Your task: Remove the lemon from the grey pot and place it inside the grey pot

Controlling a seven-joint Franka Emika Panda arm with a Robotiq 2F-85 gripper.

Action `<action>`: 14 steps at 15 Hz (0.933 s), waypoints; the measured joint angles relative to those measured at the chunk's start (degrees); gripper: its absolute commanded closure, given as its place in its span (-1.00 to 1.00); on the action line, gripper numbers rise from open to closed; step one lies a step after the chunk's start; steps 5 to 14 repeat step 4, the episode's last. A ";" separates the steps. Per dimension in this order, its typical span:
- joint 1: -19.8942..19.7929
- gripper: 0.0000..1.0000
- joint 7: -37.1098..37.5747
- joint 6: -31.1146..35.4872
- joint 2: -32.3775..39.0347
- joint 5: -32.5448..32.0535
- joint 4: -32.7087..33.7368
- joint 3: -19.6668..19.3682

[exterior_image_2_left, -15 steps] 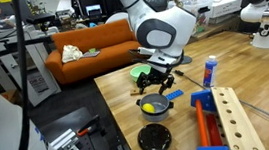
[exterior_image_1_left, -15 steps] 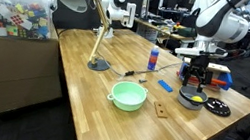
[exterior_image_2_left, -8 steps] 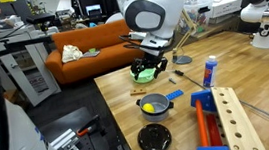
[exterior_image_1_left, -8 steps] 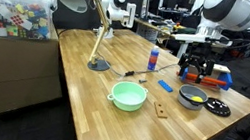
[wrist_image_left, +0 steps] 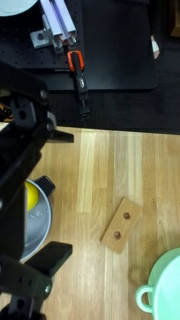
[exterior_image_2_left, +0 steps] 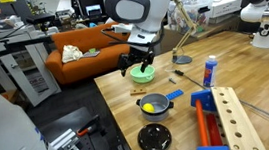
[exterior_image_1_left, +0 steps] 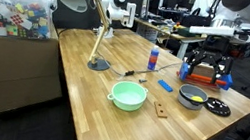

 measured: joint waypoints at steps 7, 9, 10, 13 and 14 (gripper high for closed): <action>0.06 -1.00 0.13 0.06 0.70 0.00 0.34 0.21; 0.06 -1.00 0.13 0.06 0.70 0.00 0.34 0.21; 0.06 -1.00 0.13 0.06 0.70 0.00 0.34 0.21; 0.06 -1.00 0.13 0.06 0.70 0.00 0.34 0.21; 0.06 -1.00 0.13 0.06 0.70 0.00 0.34 0.21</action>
